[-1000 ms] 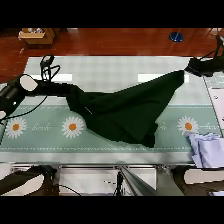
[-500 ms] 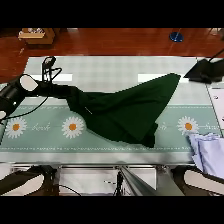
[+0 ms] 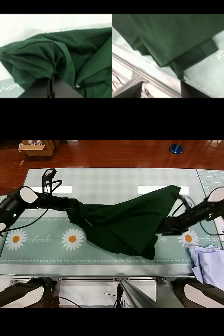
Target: Fold the shirts.
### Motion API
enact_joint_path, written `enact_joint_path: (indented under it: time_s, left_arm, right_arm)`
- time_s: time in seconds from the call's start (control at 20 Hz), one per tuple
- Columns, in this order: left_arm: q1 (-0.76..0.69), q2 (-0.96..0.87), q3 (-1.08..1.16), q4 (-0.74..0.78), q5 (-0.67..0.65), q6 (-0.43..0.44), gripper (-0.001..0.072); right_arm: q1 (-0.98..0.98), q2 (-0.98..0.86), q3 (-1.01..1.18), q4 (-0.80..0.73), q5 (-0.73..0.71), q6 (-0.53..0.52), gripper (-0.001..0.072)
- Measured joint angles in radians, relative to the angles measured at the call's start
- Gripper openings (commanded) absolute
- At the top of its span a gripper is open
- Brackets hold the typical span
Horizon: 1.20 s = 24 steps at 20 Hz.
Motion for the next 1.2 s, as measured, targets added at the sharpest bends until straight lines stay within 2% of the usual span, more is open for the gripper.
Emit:
enact_joint_path:
  time_s: [0.35,0.85,1.2]
  left_arm:
    - [0.000,0.000,0.000,0.000,0.002,0.002,0.0025]
    - [0.000,0.000,0.000,0.000,0.003,0.002,0.0025]
    - [0.000,0.000,0.000,0.000,0.003,0.003,0.0025]
  right_arm:
    - [0.089,0.005,-0.169,0.040,-0.089,-0.008,0.0559]
    - [0.269,0.005,-0.204,0.117,-0.193,0.022,0.0559]
    - [0.286,0.005,-0.206,0.047,-0.242,0.064,0.0558]
